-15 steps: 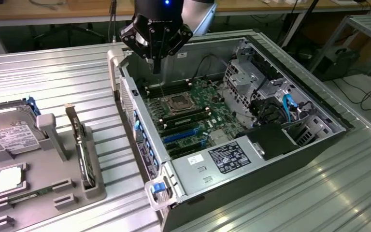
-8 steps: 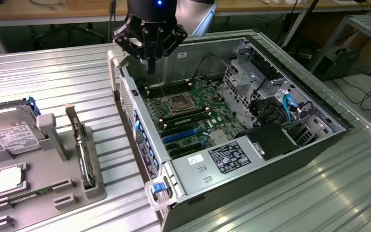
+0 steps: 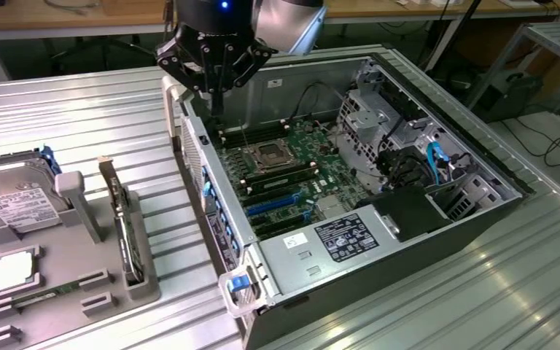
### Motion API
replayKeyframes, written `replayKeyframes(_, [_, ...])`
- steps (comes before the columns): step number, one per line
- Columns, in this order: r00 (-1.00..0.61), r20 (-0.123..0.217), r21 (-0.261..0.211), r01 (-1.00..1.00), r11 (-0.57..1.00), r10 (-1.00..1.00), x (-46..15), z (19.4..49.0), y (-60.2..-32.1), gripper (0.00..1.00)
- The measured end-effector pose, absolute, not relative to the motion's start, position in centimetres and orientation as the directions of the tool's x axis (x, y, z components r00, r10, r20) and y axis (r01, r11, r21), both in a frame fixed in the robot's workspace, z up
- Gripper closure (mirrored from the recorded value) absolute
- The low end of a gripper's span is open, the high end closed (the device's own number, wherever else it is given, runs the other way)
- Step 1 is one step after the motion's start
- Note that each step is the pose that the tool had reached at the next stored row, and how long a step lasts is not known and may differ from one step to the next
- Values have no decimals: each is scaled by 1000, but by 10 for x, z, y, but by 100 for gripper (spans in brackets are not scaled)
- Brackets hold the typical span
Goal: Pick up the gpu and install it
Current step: 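Reach for the gpu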
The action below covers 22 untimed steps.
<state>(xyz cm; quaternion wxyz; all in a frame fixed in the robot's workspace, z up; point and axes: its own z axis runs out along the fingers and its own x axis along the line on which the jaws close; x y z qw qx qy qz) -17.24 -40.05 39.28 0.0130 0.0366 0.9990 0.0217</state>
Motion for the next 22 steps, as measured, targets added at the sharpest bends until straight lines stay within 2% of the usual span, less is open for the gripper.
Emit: replayKeyframes(22, [-999,-25,44,44,998,46,-226,391,-414,89])
